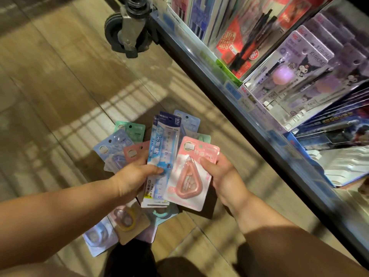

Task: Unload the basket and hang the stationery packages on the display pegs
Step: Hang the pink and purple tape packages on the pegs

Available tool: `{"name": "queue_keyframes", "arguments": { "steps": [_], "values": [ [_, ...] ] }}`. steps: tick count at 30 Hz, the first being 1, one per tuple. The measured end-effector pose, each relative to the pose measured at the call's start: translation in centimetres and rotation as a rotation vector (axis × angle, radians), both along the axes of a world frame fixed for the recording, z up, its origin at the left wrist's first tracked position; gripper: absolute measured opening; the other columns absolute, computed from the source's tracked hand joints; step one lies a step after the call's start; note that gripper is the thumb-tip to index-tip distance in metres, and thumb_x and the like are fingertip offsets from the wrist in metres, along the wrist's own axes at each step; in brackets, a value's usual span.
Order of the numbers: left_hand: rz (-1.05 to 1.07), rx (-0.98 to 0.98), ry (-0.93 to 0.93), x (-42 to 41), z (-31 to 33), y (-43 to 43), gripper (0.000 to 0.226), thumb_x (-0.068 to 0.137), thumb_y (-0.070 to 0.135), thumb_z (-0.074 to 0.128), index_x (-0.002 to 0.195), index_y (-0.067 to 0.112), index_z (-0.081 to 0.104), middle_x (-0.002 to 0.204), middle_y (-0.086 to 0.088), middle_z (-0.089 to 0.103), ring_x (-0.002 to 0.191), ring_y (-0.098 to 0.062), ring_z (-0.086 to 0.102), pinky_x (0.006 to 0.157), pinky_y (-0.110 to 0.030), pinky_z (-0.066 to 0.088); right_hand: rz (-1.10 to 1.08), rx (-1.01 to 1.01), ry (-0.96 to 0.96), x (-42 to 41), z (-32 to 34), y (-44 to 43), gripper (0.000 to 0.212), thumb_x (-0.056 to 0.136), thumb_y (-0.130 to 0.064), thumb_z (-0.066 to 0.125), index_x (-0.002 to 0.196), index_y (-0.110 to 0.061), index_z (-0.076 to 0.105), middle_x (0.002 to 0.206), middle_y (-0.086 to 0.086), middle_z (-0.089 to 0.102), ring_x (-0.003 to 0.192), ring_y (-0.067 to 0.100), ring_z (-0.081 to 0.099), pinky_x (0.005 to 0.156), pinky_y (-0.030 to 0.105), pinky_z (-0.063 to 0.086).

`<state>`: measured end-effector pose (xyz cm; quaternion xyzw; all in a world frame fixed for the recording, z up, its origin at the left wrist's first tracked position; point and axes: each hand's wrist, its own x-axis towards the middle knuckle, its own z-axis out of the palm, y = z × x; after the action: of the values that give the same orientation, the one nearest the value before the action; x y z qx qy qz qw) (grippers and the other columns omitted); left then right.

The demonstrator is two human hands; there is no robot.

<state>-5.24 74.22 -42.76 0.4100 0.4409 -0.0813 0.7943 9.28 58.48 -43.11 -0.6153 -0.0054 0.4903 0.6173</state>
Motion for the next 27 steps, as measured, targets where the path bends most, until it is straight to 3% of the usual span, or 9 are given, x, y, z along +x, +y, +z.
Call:
{"name": "queue_keyframes", "arguments": {
  "steps": [2,5,8,12,14,16,20,23,27],
  "values": [
    [0.005,-0.014,-0.037,0.2,0.2,-0.2,0.060,0.064,0.011,0.064,0.123,0.015,0.053,0.108,-0.020,0.070,0.086,-0.035,0.070,0.075,-0.046,0.059,0.002,-0.076,-0.039,-0.1,-0.3,1.4,0.044,0.075,-0.026,0.074,0.114,-0.011,0.063,0.107,0.019,0.071,0.099,0.040,0.067,0.082,0.056,0.054],
    [0.056,0.004,-0.075,0.2,0.5,-0.4,0.053,0.066,0.028,0.072,0.114,0.018,0.053,0.103,-0.018,0.068,0.082,-0.031,0.069,0.071,-0.043,0.057,0.028,-0.100,-0.068,-0.6,-1.0,3.1,0.039,0.086,-0.020,0.070,0.122,-0.011,0.059,0.115,0.016,0.069,0.107,0.037,0.066,0.090,0.053,0.054],
    [0.048,0.106,-0.070,0.0,0.4,-0.5,0.095,0.039,0.054,0.093,0.117,0.016,0.054,0.103,-0.012,0.072,0.091,-0.028,0.071,0.079,-0.040,0.057,0.046,-0.046,-0.065,-1.8,-1.1,4.3,0.034,0.085,-0.020,0.071,0.116,-0.010,0.062,0.112,0.014,0.070,0.102,0.030,0.067,0.090,0.049,0.055],
    [0.131,0.142,-0.052,-0.2,-0.1,0.0,0.089,0.043,0.038,0.089,0.122,0.016,0.053,0.109,-0.016,0.070,0.095,-0.030,0.072,0.081,-0.041,0.056,-0.025,-0.283,-0.260,-2.2,-1.1,5.0,0.018,0.089,-0.029,0.069,0.082,-0.018,0.056,0.078,0.003,0.063,0.071,0.017,0.059,0.067,0.033,0.047],
    [0.190,0.163,-0.024,-0.4,-0.3,0.5,0.087,0.050,0.033,0.090,0.125,0.016,0.050,0.112,-0.018,0.067,0.092,-0.030,0.072,0.074,-0.038,0.057,-0.051,-0.572,-0.420,-1.2,-1.6,4.3,0.022,0.091,-0.041,0.061,0.090,-0.020,0.055,0.091,0.006,0.064,0.085,0.026,0.063,0.075,0.034,0.048],
    [0.230,0.172,0.007,-0.8,-0.5,1.1,0.085,0.053,0.032,0.094,0.123,0.014,0.049,0.109,-0.019,0.068,0.085,-0.030,0.073,0.068,-0.038,0.058,0.067,-0.847,-0.516,-0.2,-2.0,3.4,0.037,0.089,-0.045,0.059,0.115,-0.019,0.055,0.120,0.009,0.058,0.113,0.031,0.056,0.091,0.034,0.045],
    [0.269,0.249,0.039,-1.5,-0.7,2.2,0.103,0.027,0.048,0.095,0.114,0.013,0.052,0.096,-0.014,0.073,0.079,-0.029,0.074,0.066,-0.037,0.059,0.245,-0.977,-0.604,0.7,-2.8,3.2,0.072,0.081,-0.050,0.069,0.134,-0.009,0.043,0.140,0.015,0.043,0.132,0.033,0.039,0.106,0.036,0.032],
    [0.268,0.267,0.023,-1.3,-0.8,2.4,0.081,0.046,0.030,0.092,0.115,0.010,0.053,0.089,-0.009,0.073,0.068,-0.021,0.074,0.052,-0.026,0.055,0.303,-0.970,-0.645,1.0,-3.5,3.6,0.077,0.076,-0.049,0.076,0.130,-0.006,0.042,0.137,0.017,0.044,0.129,0.035,0.042,0.105,0.037,0.033],
    [0.274,0.274,0.018,-1.4,-1.4,2.8,0.051,0.068,0.019,0.076,0.113,0.010,0.055,0.092,-0.009,0.073,0.068,-0.018,0.074,0.052,-0.025,0.056,0.329,-0.968,-0.630,1.4,-3.8,3.3,0.075,0.070,-0.037,0.081,0.126,-0.007,0.042,0.133,0.017,0.046,0.123,0.036,0.047,0.103,0.039,0.041]
  ]
}}
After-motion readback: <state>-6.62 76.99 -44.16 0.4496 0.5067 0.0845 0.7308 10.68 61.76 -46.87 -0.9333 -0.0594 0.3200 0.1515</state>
